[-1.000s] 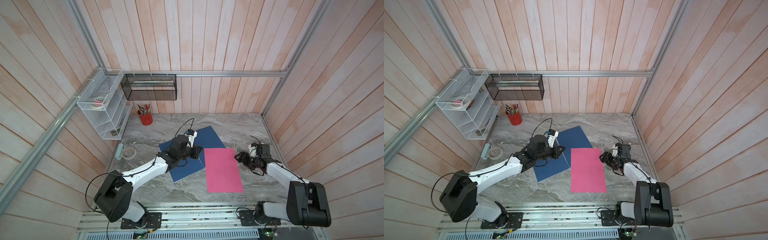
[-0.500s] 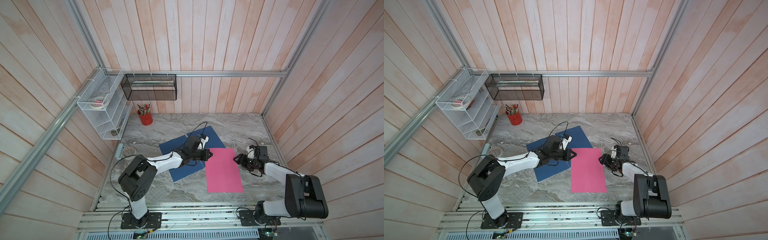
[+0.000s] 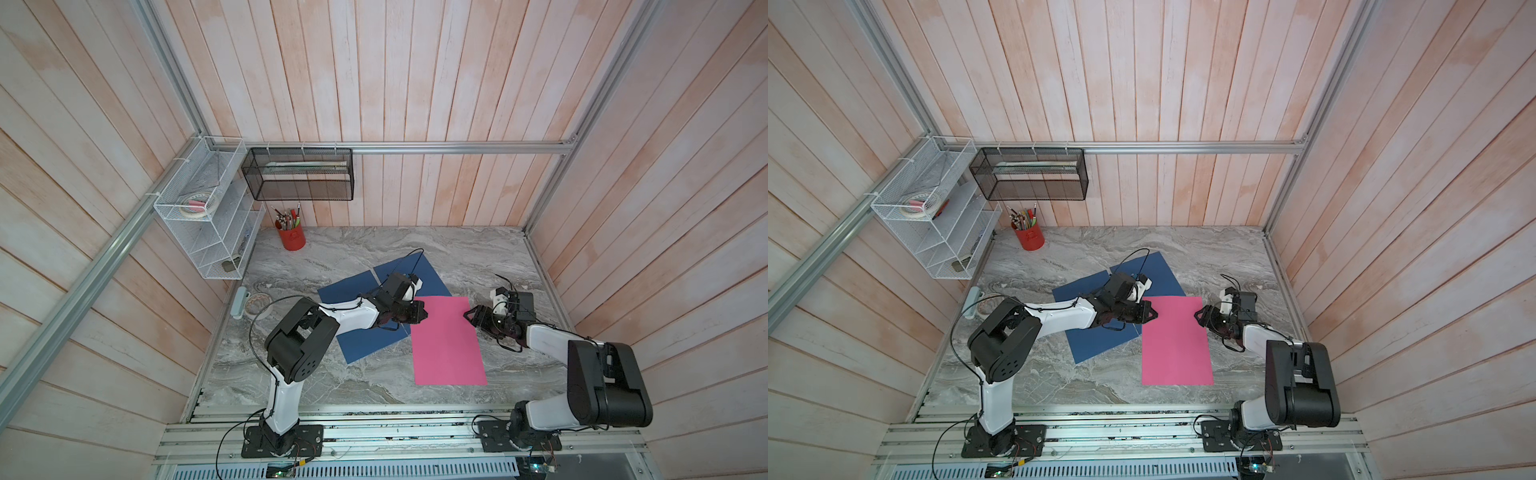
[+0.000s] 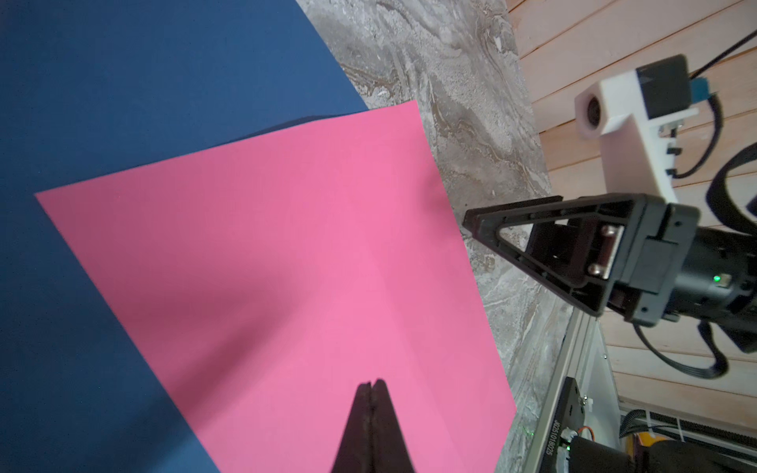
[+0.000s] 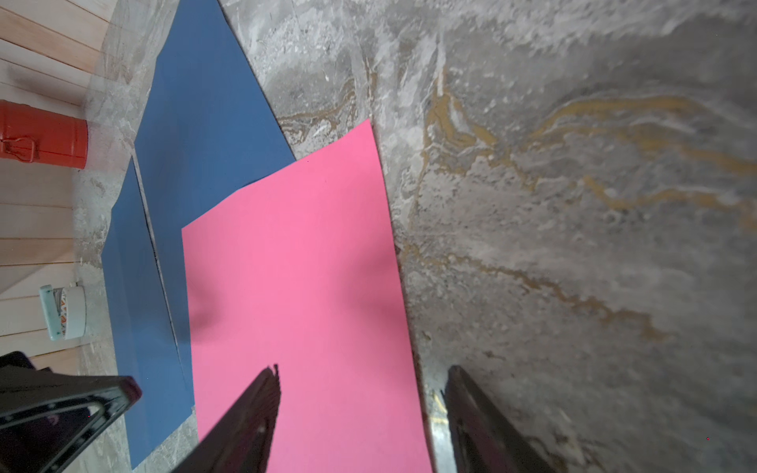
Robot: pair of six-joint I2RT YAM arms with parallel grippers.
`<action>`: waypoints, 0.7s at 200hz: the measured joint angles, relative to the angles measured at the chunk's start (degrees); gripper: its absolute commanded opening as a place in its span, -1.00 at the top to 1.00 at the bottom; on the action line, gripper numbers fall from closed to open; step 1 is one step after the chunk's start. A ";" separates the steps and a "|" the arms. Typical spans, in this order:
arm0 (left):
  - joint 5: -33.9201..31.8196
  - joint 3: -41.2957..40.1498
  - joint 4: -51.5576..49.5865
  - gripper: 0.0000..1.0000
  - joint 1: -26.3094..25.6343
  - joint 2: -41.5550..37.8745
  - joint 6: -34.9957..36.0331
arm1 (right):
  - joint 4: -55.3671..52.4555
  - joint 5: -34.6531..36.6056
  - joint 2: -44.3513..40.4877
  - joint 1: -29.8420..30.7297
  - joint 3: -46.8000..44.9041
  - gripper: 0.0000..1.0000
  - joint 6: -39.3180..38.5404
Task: Fold the rectangular paper in half along the long edge
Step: Pick up the paper from the center of the board.
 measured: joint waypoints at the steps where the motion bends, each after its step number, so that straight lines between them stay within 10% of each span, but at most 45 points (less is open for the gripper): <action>1: 0.00 0.00 -0.02 1.00 0.00 0.04 0.00 | 0.02 -0.04 -0.02 0.00 -0.02 -0.34 0.00; 140: 2.82 1.51 -0.63 1.00 -0.50 4.79 -0.85 | 2.97 -5.42 -0.59 7.10 -2.43 -0.31 6.47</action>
